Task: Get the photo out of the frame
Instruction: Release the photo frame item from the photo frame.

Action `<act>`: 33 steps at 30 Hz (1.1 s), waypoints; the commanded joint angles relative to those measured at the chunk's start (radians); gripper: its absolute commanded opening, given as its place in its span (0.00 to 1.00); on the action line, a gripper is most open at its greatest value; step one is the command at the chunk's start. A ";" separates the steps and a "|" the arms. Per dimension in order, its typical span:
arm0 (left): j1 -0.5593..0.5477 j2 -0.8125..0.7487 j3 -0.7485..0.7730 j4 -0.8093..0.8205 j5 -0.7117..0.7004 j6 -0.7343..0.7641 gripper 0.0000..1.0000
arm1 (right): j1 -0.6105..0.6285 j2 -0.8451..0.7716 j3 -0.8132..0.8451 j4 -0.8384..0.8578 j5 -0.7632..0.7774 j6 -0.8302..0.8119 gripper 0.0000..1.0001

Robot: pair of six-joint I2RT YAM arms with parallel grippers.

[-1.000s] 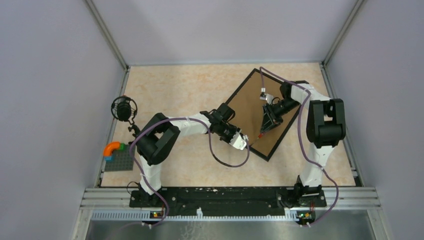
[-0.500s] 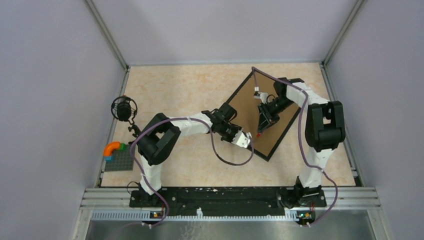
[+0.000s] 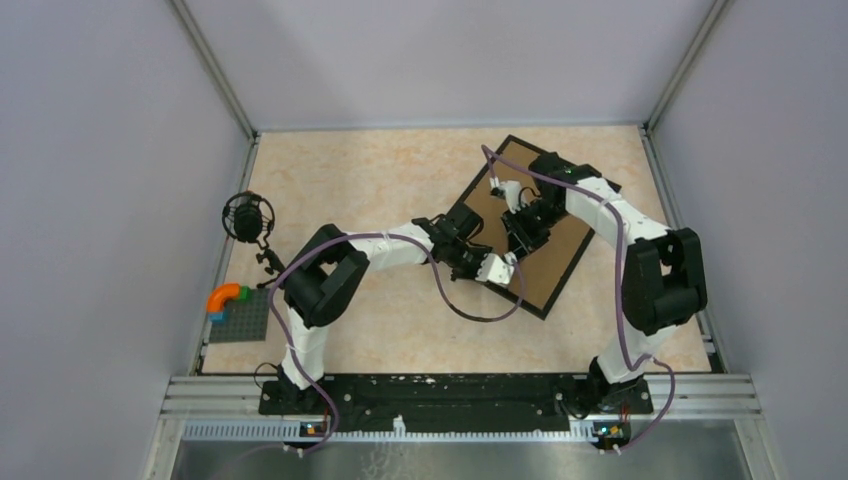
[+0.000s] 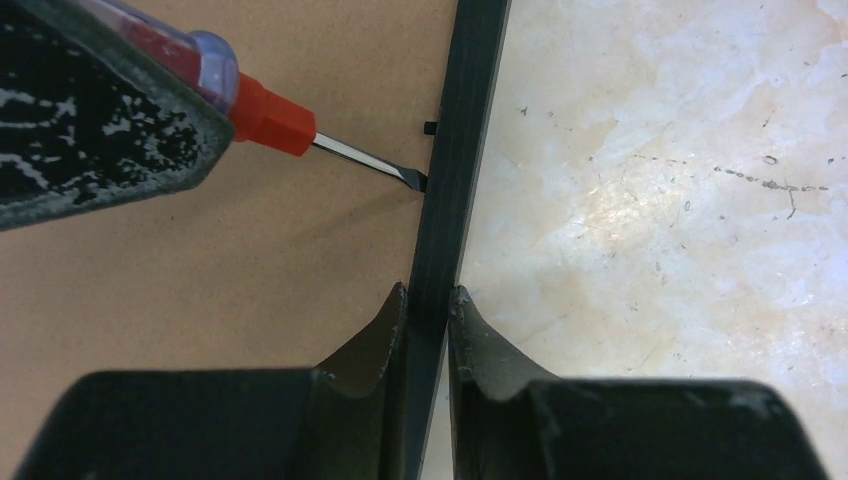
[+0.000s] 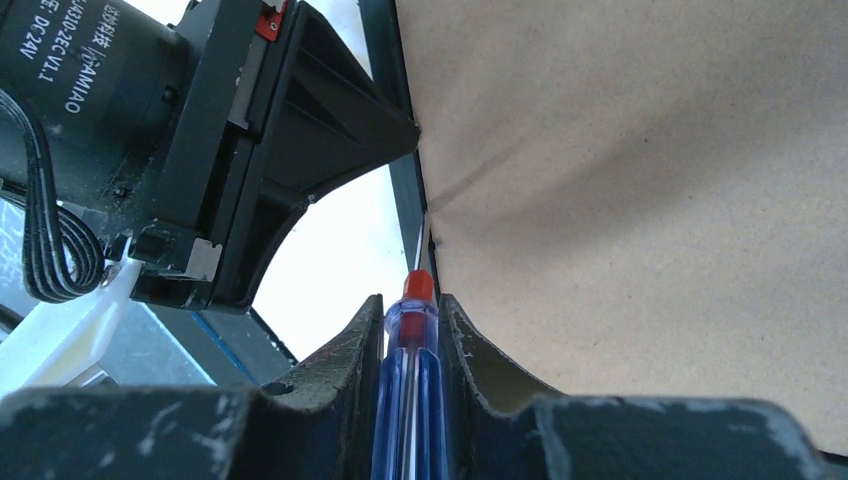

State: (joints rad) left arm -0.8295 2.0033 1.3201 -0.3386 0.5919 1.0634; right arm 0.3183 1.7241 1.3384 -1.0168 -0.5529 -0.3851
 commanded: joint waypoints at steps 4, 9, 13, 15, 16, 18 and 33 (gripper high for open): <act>-0.016 0.108 -0.055 0.050 -0.096 -0.010 0.00 | 0.044 -0.019 -0.012 -0.069 -0.109 0.077 0.00; -0.023 0.094 -0.078 0.055 -0.099 0.024 0.00 | -0.067 0.071 0.112 -0.108 -0.116 0.040 0.00; -0.038 0.089 -0.089 0.050 -0.111 0.036 0.00 | -0.080 0.092 0.131 -0.144 -0.124 0.013 0.00; -0.052 0.079 -0.097 0.043 -0.117 0.034 0.00 | -0.081 0.085 0.119 -0.145 -0.132 0.002 0.00; -0.063 0.075 -0.094 0.028 -0.116 0.023 0.00 | -0.080 0.081 0.119 -0.141 -0.139 0.000 0.00; -0.088 0.050 -0.103 0.011 -0.084 0.002 0.00 | -0.080 0.078 0.138 -0.128 -0.157 0.007 0.00; -0.125 -0.131 -0.076 -0.125 0.141 -0.190 0.48 | -0.056 0.166 0.259 -0.171 -0.189 -0.026 0.00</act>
State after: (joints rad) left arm -0.9936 1.9457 1.2270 -0.2409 0.5499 0.9634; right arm 0.2459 1.8740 1.5414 -1.1915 -0.7055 -0.3882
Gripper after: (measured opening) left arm 0.425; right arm 0.204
